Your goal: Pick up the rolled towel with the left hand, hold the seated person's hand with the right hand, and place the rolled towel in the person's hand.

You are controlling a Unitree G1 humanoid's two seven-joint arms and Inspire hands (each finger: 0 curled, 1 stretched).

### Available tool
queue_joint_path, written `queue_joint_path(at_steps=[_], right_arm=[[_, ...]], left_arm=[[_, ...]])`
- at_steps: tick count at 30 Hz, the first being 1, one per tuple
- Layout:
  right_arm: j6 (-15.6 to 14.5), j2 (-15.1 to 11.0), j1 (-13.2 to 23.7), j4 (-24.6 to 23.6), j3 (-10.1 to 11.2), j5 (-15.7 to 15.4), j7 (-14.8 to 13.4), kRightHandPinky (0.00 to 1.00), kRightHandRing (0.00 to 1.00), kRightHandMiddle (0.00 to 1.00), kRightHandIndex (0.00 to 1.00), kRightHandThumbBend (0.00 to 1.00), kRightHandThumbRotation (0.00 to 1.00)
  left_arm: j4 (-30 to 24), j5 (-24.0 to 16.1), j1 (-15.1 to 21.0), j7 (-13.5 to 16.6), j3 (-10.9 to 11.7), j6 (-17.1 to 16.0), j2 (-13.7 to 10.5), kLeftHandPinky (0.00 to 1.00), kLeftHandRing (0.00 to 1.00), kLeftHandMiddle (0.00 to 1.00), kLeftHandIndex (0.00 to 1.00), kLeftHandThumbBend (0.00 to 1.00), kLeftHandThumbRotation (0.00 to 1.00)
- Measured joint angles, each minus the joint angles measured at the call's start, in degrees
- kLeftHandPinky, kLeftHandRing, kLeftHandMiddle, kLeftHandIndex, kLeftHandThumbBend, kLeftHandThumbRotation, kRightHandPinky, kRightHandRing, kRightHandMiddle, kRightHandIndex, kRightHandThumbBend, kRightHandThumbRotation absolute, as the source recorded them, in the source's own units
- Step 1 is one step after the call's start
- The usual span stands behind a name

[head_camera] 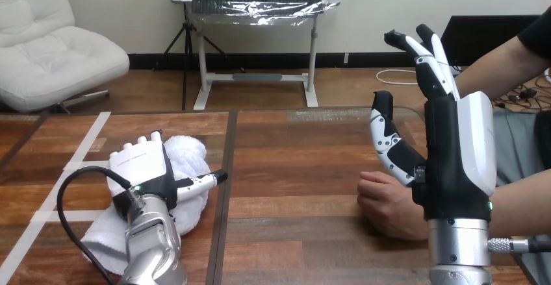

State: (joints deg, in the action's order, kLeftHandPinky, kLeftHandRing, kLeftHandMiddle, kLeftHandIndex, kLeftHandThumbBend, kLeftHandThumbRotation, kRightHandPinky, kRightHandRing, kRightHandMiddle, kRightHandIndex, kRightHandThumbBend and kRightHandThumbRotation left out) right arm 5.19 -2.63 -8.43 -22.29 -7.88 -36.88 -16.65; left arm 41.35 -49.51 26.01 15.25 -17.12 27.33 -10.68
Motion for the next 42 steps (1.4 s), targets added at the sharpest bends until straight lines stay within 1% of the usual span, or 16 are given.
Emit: queue_joint_path(at_steps=[4, 15, 18, 20, 23, 24, 25, 26, 29, 32, 34, 35, 39, 42], right_arm=[[-0.03, -0.04, 0.00, -0.01, 0.05, 0.00, 0.05, 0.87, 0.94, 0.96, 0.84, 0.13, 0.00], [-0.31, -0.09, 0.00, -0.05, 0.18, 0.00, 0.65, 0.88, 0.94, 0.96, 0.84, 0.13, 0.00], [-0.31, -0.10, 0.00, -0.05, 0.20, 0.01, 0.75, 0.88, 0.94, 0.96, 0.84, 0.13, 0.00], [-0.31, -0.10, 0.00, -0.05, 0.20, 0.08, 0.81, 0.88, 0.94, 0.96, 0.84, 0.13, 0.00], [-0.31, -0.09, 0.00, -0.05, 0.20, 0.15, 0.90, 0.88, 0.94, 0.96, 0.84, 0.13, 0.00], [-0.31, -0.09, 0.00, -0.06, 0.20, 0.16, 0.92, 0.88, 0.94, 0.96, 0.84, 0.13, 0.00], [-0.31, -0.09, 0.00, -0.06, 0.20, 0.16, 0.94, 0.88, 0.94, 0.96, 0.84, 0.13, 0.00], [-0.31, -0.09, 0.00, -0.06, 0.20, 0.15, 0.96, 0.88, 0.94, 0.96, 0.84, 0.13, 0.00], [-0.31, -0.09, 0.00, -0.09, 0.20, 0.16, 1.02, 0.88, 0.94, 0.96, 0.84, 0.13, 0.00], [-0.31, -0.10, 0.00, -0.11, 0.24, 0.17, 1.08, 0.88, 0.94, 0.96, 0.84, 0.13, 0.00], [-0.31, -0.09, 0.00, -0.12, 0.27, 0.17, 1.10, 0.88, 0.94, 0.95, 0.83, 0.13, 0.00], [-0.31, -0.09, 0.00, -0.12, 0.31, 0.18, 1.11, 0.88, 0.94, 0.95, 0.83, 0.13, 0.00], [-0.31, -0.09, 0.00, -0.14, 0.55, 0.18, 1.17, 0.88, 0.94, 0.95, 0.83, 0.14, 0.00], [-0.31, -0.09, 0.00, -0.15, 0.75, 0.22, 1.23, 0.88, 0.94, 0.95, 0.83, 0.14, 0.00]], left_arm=[[0.89, 0.74, 0.04, 1.50, -0.22, -0.46, 0.02, 0.96, 0.97, 0.99, 0.98, 0.98, 0.84], [2.81, 1.97, 0.89, 3.38, -1.25, 0.10, 0.03, 0.89, 0.93, 0.97, 0.96, 0.92, 0.74], [3.42, 1.89, 1.41, 3.17, -2.11, 1.09, 0.02, 0.86, 0.91, 0.96, 0.95, 0.89, 0.72], [3.74, 1.68, 1.87, 2.40, -2.82, 2.26, 0.03, 0.83, 0.90, 0.95, 0.95, 0.88, 0.71], [4.16, 1.40, 2.67, 0.96, -3.97, 4.03, 0.05, 0.76, 0.84, 0.91, 0.93, 0.87, 0.68], [4.36, 1.32, 3.00, 0.45, -4.42, 4.62, 0.05, 0.72, 0.81, 0.88, 0.91, 0.86, 0.67], [4.50, 1.20, 3.31, -0.05, -4.79, 5.15, 0.05, 0.66, 0.75, 0.83, 0.88, 0.84, 0.65], [4.62, 1.09, 3.63, -0.63, -5.16, 5.70, 0.05, 0.64, 0.74, 0.81, 0.87, 0.84, 0.64], [4.81, 0.87, 4.34, -1.79, -6.11, 6.86, 0.04, 0.55, 0.64, 0.72, 0.79, 0.81, 0.59], [4.91, 0.65, 4.72, -2.08, -6.88, 7.64, 0.06, 0.48, 0.56, 0.63, 0.72, 0.79, 0.51], [4.99, 0.63, 4.81, -2.03, -7.14, 8.04, 0.11, 0.41, 0.48, 0.55, 0.68, 0.77, 0.42], [5.11, 0.64, 4.88, -2.00, -7.24, 8.25, 0.16, 0.39, 0.46, 0.53, 0.67, 0.77, 0.40], [5.55, 0.78, 5.28, -2.07, -7.50, 8.95, 0.44, 0.26, 0.32, 0.40, 0.63, 0.74, 0.30], [5.91, 1.03, 5.81, -2.41, -7.56, 9.42, 0.59, 0.20, 0.25, 0.34, 0.60, 0.72, 0.23]])
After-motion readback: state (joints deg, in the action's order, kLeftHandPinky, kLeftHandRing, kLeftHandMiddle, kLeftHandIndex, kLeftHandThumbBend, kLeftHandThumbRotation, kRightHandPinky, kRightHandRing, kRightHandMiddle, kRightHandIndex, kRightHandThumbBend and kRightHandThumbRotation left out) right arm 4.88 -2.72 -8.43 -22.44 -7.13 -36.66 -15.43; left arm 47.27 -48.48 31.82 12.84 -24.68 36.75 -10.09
